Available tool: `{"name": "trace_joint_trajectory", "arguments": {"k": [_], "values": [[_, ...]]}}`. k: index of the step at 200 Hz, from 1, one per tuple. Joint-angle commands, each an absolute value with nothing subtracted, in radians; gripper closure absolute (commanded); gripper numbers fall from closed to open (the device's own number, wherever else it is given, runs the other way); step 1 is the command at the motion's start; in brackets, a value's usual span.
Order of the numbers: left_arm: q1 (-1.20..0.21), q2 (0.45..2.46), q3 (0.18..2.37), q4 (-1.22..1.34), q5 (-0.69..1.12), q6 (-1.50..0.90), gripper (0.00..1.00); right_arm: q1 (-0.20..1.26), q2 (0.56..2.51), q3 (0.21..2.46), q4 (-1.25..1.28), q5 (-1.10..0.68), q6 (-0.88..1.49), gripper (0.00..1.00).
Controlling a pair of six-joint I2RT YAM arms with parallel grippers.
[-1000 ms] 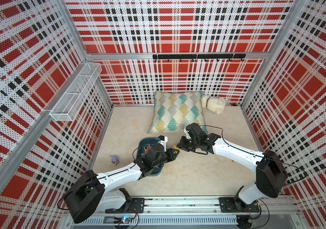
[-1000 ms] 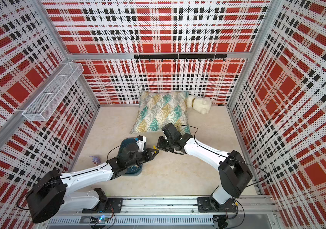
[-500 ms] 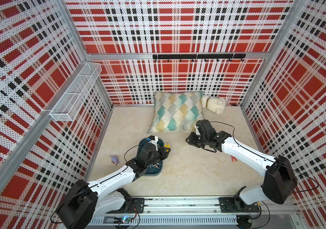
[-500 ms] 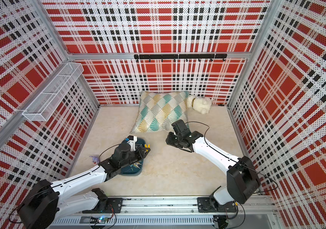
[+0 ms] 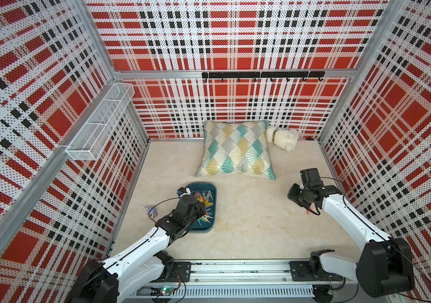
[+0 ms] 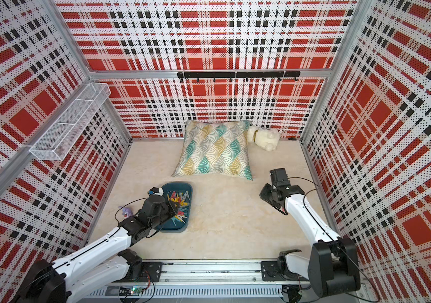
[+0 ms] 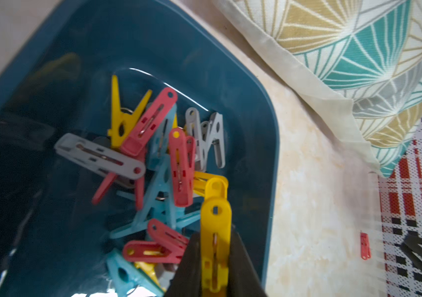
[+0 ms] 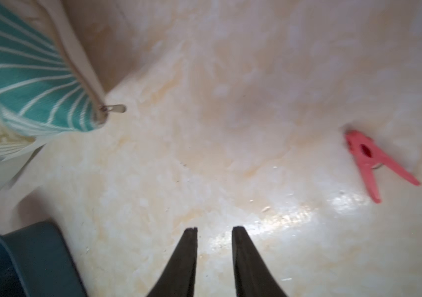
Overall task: Put the clothespins into the storage box
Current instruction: Place the clothespin in the storage box, then pick up the clothespin from the center of the board.
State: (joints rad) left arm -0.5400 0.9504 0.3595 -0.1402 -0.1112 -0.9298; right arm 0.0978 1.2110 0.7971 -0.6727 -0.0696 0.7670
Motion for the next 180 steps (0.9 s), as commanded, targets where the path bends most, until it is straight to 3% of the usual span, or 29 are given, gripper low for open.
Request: {"name": "trace_joint_trajectory", "arguments": {"k": [1,51,60,67,81,86,94,145,180], "values": [[-0.545,0.956,0.336,-0.184,-0.179,-0.919,0.83,0.01,1.19,0.774,-0.708,-0.036,0.702,0.69],[-0.572,1.02,0.353,-0.186,-0.231,-0.914,0.82,-0.069,1.251,0.801,-0.713,0.053,0.658,0.7],[-0.575,1.024,0.353,-0.187,-0.235,-0.914,0.78,-0.074,1.27,0.811,-0.724,0.069,0.646,0.7],[-0.578,1.026,0.351,-0.186,-0.237,-0.915,0.69,-0.078,1.284,0.815,-0.734,0.075,0.636,0.71],[-0.58,1.028,0.347,-0.186,-0.232,-0.918,0.4,-0.081,1.309,0.817,-0.743,0.08,0.615,0.72],[-0.581,1.027,0.347,-0.186,-0.23,-0.919,0.2,-0.081,1.319,0.816,-0.749,0.079,0.61,0.72],[-0.582,1.024,0.348,-0.186,-0.227,-0.919,0.09,-0.081,1.332,0.817,-0.758,0.08,0.603,0.73],[-0.582,0.989,0.403,-0.183,-0.19,-0.903,0.08,-0.081,1.419,0.822,-0.786,0.092,0.609,0.73],[-0.56,1.007,0.448,-0.177,-0.147,-0.865,0.08,-0.081,1.465,0.842,-0.794,0.135,0.614,0.68]]}}
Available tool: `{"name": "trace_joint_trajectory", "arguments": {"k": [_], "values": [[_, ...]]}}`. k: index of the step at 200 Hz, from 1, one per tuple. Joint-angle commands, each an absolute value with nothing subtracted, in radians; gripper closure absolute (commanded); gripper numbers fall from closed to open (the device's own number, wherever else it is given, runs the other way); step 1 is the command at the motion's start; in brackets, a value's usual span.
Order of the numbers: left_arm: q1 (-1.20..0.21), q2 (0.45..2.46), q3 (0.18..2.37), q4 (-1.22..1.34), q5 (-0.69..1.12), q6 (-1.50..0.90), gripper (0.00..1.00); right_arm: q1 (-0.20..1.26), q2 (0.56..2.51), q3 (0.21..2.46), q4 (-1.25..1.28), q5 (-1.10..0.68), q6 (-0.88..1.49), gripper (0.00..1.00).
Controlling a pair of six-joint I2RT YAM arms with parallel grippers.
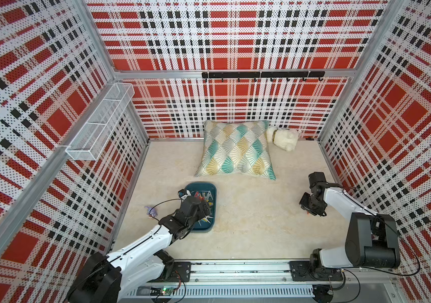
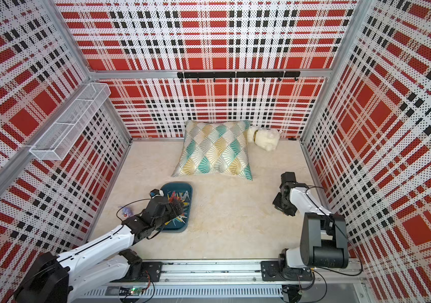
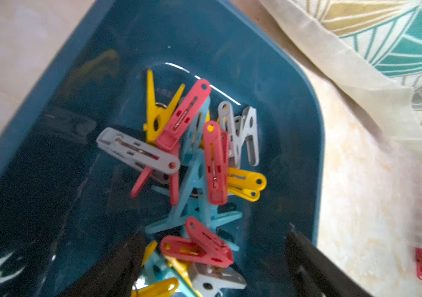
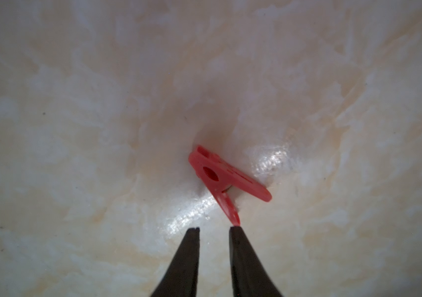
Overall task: Put the clothespins into the storage box
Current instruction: Pick up the clothespin from the center of the board.
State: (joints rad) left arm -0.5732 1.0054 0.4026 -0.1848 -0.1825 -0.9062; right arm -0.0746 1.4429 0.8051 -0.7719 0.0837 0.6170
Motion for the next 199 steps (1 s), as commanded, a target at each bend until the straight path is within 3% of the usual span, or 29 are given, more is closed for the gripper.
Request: {"name": "trace_joint_trajectory", "arguments": {"k": [1,132,199], "values": [[-0.559,1.008,0.448,-0.176,-0.146,-0.864,0.08,-0.081,1.466,0.843,-0.794,0.136,0.614,0.68],[-0.509,1.077,0.44,-0.059,-0.016,-0.838,0.09,-0.078,1.53,0.83,-0.737,0.11,0.58,0.73],[-0.509,1.077,0.445,-0.057,-0.007,-0.839,0.09,-0.067,1.552,0.806,-0.701,0.078,0.579,0.82]]}}
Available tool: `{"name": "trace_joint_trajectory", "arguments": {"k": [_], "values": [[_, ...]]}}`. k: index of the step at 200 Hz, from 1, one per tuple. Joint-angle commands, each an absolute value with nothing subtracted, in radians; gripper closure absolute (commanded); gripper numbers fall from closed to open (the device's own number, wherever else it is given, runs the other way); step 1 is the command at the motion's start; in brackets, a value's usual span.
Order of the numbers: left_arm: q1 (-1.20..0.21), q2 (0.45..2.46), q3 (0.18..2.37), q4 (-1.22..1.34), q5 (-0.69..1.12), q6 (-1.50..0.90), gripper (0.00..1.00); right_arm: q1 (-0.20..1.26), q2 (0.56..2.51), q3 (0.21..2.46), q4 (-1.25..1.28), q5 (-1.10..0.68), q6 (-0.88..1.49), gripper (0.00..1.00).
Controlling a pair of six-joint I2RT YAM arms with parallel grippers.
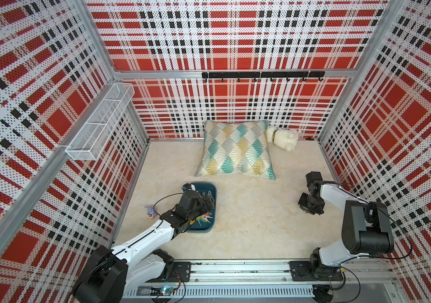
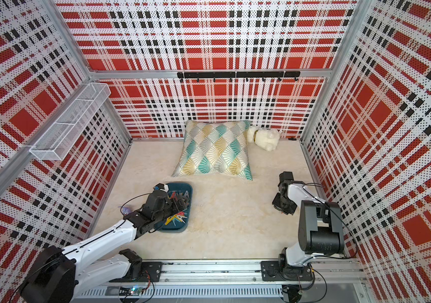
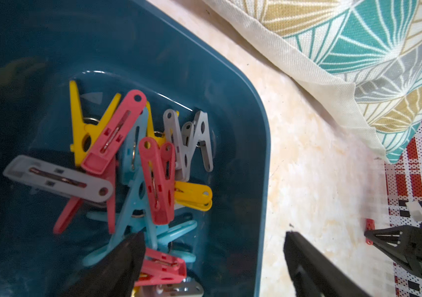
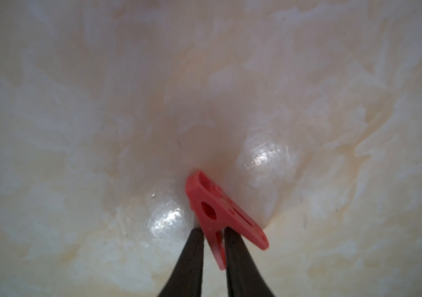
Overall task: Put the clothespins into the storage box
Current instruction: Pick up the clothespin from the center of the board.
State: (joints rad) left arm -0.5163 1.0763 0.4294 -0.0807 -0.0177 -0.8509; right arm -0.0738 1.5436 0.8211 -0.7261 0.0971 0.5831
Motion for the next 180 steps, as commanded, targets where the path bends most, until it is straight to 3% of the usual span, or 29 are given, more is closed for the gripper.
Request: {"name": "trace_joint_trajectory", "arguments": {"k": [1,64,142,180], "values": [[-0.509,1.078,0.446,-0.057,-0.007,-0.839,0.09,-0.067,1.552,0.807,-0.7,0.077,0.579,0.83],[-0.51,1.074,0.466,-0.058,0.006,-0.839,0.1,-0.041,1.525,0.813,-0.692,0.046,0.599,1.0],[-0.509,1.032,0.469,-0.003,0.1,-0.881,0.11,0.203,1.457,0.93,-0.697,0.016,0.624,1.0],[-0.508,1.033,0.444,0.108,0.197,-0.935,0.11,0.353,1.449,0.969,-0.636,-0.087,0.614,1.0]]}}
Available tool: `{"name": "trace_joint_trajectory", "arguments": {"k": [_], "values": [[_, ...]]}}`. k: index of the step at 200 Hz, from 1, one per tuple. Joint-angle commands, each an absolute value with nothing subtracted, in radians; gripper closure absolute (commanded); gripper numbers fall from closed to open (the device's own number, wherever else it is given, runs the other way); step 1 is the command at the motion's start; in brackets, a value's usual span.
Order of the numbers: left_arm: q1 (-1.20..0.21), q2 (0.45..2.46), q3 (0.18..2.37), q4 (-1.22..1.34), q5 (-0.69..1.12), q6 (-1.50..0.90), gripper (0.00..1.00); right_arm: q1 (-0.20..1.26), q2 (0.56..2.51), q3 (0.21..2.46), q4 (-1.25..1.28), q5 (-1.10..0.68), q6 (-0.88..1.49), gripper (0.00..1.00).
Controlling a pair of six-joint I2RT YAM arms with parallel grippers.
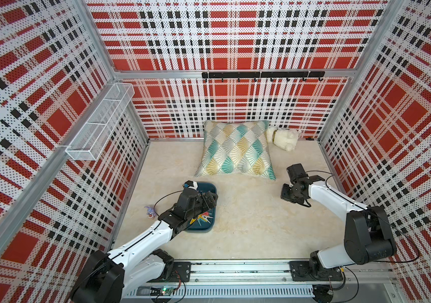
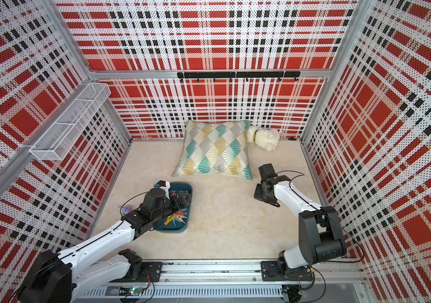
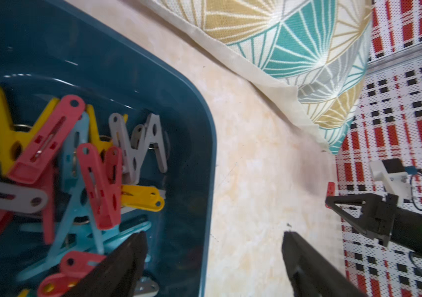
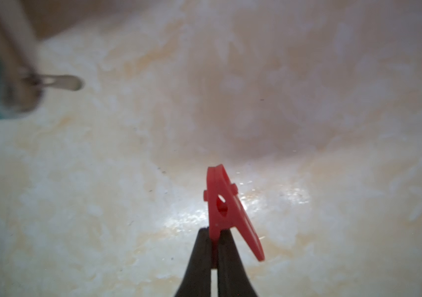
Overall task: Put the clothespins into the storage box
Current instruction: Pick up the clothespin from the center of the board.
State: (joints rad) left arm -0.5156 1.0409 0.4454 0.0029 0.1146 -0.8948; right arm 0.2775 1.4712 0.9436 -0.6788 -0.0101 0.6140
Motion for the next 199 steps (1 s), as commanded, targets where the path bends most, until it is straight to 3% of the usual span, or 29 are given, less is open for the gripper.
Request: {"name": "trace_joint_trajectory", "arguments": {"k": [1,87,162,199], "values": [[-0.509,1.034,0.443,0.111,0.2,-0.937,0.11,0.358,1.449,0.969,-0.633,-0.092,0.615,1.0],[-0.55,1.108,0.423,0.282,0.27,-1.032,0.14,0.643,1.473,1.027,-0.418,-0.386,0.663,1.0],[-0.595,1.186,0.453,0.337,0.259,-1.06,0.25,0.797,1.567,1.11,-0.356,-0.432,0.717,1.0],[-0.594,1.185,0.451,0.345,0.268,-1.066,0.38,0.833,1.596,1.136,-0.339,-0.438,0.723,1.0]]}}
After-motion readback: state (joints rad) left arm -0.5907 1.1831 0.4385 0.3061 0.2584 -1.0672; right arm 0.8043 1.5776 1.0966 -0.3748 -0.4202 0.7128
